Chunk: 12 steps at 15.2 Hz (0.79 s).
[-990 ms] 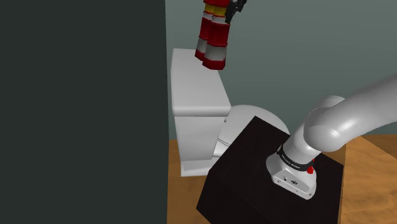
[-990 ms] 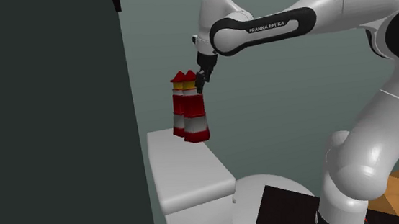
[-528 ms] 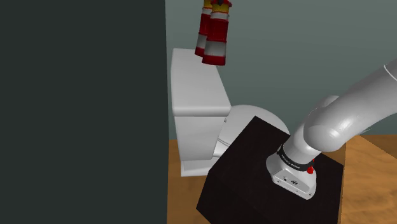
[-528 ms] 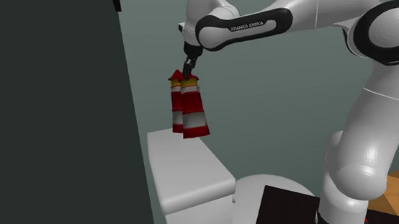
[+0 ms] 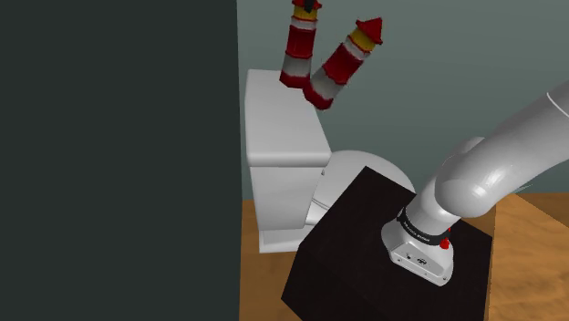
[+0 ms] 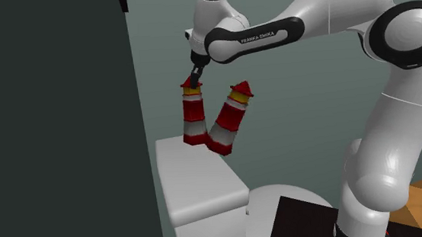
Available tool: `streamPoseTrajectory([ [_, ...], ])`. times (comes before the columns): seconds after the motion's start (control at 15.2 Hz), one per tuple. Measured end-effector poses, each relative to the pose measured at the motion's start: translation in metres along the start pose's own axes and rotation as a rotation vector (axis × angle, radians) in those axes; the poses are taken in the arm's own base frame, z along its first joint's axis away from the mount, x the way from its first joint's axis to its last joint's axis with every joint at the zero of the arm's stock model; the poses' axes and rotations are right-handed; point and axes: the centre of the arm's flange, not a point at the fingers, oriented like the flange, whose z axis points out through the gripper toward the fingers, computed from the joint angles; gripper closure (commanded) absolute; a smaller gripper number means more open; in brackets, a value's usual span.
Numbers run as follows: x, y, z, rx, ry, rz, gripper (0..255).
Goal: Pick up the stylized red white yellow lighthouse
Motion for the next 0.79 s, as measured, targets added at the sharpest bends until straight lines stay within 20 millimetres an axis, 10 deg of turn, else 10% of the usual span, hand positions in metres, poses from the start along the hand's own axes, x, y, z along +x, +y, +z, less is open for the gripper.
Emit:
streamPoseTrajectory([
  [0.13, -0.0022, -0.0036, 0.0055, 0.0, 0.0, 0.0, 0],
  [0.2, -0.0026, -0.0042, 0.0059, 0.0, 0.0, 0.0, 255],
  [0.79, -0.0029, -0.0047, 0.0053, 0.0, 0.001, 0.0, 255],
])
